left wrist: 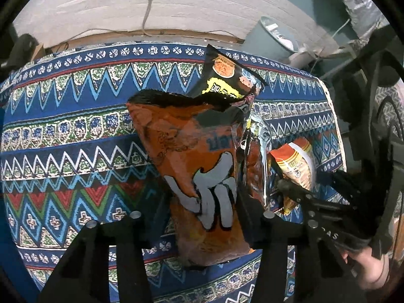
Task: Organize snacks
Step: 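Grasp the orange chip bag with the left tool while the right tool grasps the cream-orange bag, then carry both bags over the box and open both tools to drop them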
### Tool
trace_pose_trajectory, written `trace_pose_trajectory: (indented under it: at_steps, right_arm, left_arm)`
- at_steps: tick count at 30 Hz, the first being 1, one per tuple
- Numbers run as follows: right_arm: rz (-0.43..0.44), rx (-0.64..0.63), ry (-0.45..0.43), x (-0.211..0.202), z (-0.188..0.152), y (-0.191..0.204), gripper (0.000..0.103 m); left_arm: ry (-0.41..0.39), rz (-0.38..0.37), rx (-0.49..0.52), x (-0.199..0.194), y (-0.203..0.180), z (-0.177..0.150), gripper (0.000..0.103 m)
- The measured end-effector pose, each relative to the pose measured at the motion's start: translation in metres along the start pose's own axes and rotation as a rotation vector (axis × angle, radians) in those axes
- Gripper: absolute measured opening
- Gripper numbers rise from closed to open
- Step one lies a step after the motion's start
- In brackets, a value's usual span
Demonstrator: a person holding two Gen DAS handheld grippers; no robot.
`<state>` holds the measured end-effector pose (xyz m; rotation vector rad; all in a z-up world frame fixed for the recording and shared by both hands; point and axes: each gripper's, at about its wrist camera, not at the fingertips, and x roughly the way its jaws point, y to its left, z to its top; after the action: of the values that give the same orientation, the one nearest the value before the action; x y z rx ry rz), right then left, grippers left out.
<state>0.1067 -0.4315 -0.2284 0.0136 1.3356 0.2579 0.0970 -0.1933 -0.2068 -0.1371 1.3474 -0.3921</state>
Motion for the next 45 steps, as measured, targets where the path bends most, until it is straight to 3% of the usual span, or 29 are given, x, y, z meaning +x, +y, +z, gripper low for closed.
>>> trace_pose_trajectory:
  at_steps: [2,4,7,27,45]
  right_arm:
    - [-0.01,-0.008,0.0,0.001,0.0,0.001,0.055]
    - [-0.03,-0.019,-0.005,-0.001,-0.001,0.002,0.042]
    - [-0.025,-0.009,-0.017,-0.007,0.0,0.002,0.038]
    - [-0.041,-0.078,-0.109,-0.066,0.003,0.038,0.037]
    - [0.015,-0.188,-0.227,-0.134,0.008,0.111,0.037]
  left_arm:
    - [-0.001,0.008,0.011,-0.004,0.0,-0.001,0.045]
    - [-0.006,0.027,0.026,-0.01,0.003,-0.004,0.042]
    - [-0.015,0.061,0.056,-0.016,0.003,-0.008,0.04]
    - [-0.177,0.261,0.217,-0.097,0.0,-0.036,0.039]
    - [-0.315,0.36,0.245,-0.177,0.018,-0.059,0.039]
